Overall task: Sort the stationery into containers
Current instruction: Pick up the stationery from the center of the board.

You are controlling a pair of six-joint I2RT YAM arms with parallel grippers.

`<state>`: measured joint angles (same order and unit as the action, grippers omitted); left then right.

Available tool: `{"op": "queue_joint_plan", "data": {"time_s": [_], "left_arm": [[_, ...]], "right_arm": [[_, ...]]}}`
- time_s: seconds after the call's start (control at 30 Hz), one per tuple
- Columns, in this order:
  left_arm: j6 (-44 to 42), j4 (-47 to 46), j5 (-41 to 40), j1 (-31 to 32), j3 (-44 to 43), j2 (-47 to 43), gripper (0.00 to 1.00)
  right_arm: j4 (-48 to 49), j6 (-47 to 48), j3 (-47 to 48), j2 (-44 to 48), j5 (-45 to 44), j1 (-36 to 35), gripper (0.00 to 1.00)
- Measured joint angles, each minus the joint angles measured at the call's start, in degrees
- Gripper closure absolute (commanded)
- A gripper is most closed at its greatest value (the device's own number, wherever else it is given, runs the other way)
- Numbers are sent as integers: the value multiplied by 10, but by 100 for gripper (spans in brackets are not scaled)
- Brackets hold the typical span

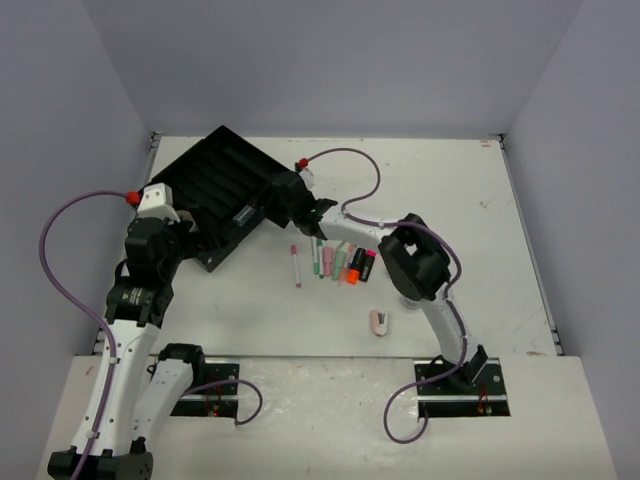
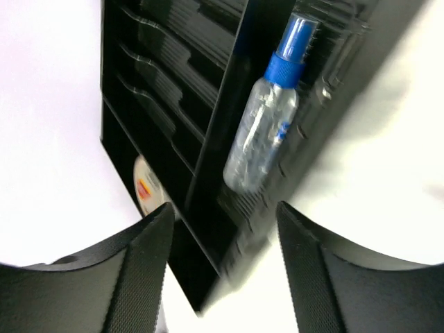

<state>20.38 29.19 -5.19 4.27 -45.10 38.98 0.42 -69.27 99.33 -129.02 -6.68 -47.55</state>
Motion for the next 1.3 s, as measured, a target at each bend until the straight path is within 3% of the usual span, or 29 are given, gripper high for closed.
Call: {"op": "queue_joint_plan", "data": {"time_s": [0.17,0.33,0.67,0.83,1.03,1.3], "left_arm": [[0,0,-12,0,0,0,0],[0,0,-18,0,0,2,0],[0,0,-14,0,0,8,0],[0,0,-1,0,0,22,0],[0,0,5,0,0,29,0],[0,0,4,0,0,17,0]], "right_arm": [[34,94,-181,196,1,8,1],[-12,185,-315,412,33,74,1],[-265,309,-485,623,-64,98,3],[-330,349,-491,628,-95,155,6],[-352,379,-470,528,-90,190,11],[-346,401,-467,437,-80,202,36]]}}
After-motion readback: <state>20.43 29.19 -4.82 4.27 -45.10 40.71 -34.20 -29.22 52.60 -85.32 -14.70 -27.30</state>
